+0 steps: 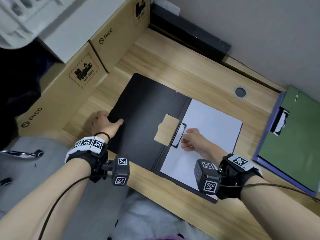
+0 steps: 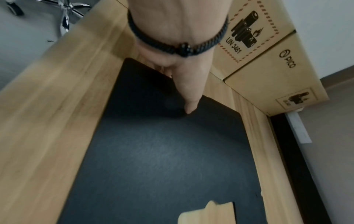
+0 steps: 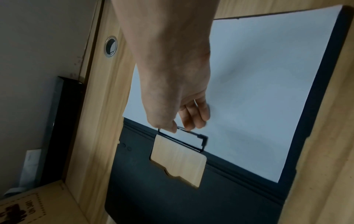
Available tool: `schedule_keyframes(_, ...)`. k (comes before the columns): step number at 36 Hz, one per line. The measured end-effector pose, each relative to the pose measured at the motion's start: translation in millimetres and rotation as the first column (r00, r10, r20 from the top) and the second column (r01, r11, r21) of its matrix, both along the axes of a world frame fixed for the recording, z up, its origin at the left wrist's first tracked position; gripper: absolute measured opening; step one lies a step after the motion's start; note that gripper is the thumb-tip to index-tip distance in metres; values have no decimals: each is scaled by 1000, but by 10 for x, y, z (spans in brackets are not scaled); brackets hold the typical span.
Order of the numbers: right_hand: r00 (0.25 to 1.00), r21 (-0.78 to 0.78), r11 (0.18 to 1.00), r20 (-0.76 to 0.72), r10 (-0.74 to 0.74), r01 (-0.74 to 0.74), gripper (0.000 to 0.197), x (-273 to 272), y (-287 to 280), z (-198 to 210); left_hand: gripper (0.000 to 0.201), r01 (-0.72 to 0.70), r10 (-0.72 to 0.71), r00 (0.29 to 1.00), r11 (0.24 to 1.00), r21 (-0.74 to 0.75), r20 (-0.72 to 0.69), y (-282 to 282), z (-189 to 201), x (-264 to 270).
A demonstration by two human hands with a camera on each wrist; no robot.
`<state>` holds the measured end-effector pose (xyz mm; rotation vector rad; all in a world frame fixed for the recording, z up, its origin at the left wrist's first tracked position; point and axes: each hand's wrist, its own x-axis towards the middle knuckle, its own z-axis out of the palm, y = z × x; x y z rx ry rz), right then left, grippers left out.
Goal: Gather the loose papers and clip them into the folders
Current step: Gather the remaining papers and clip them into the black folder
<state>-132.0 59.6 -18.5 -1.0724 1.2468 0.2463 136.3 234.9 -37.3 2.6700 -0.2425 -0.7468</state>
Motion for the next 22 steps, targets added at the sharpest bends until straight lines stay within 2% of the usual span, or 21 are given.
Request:
schedule_keyframes(4, 999, -44, 998, 15, -44, 44, 53, 0, -109, -31, 67, -30, 20, 991, 997, -74, -133, -6, 48, 155)
schedule_keyframes(7, 995, -82, 992, 28, -91, 93, 72, -33, -229, -19, 49, 16, -62, 971, 981, -195, -229, -105, 231, 174)
schedule_keyframes(10, 999, -126, 991, 17, -36, 37, 84, -60, -326, 88, 40, 78, -180, 935, 944, -320, -304, -301, 577, 141)
schedule_keyframes(12, 1000, -132, 991, 19, -3, 5, 80, -64, -393, 191, 35, 171, -314, 884, 907, -386, -347, -476, 868, 82)
schedule_keyframes(16, 997, -117, 993, 70, 38, -29, 51, -111, -468, 459, 25, 319, -560, 722, 791, -523, -407, -814, 1392, -169)
schedule_keyframes(19, 981, -54, 998, 193, -8, 18, 37, -195, -475, 661, 23, 322, -650, 596, 731, -602, -470, -1052, 1676, -454)
schedule_keyframes(22, 947, 12, 993, 300, -112, 114, 39, -358, -494, 836, 23, 308, -705, 491, 690, -655, -512, -1286, 1796, -729)
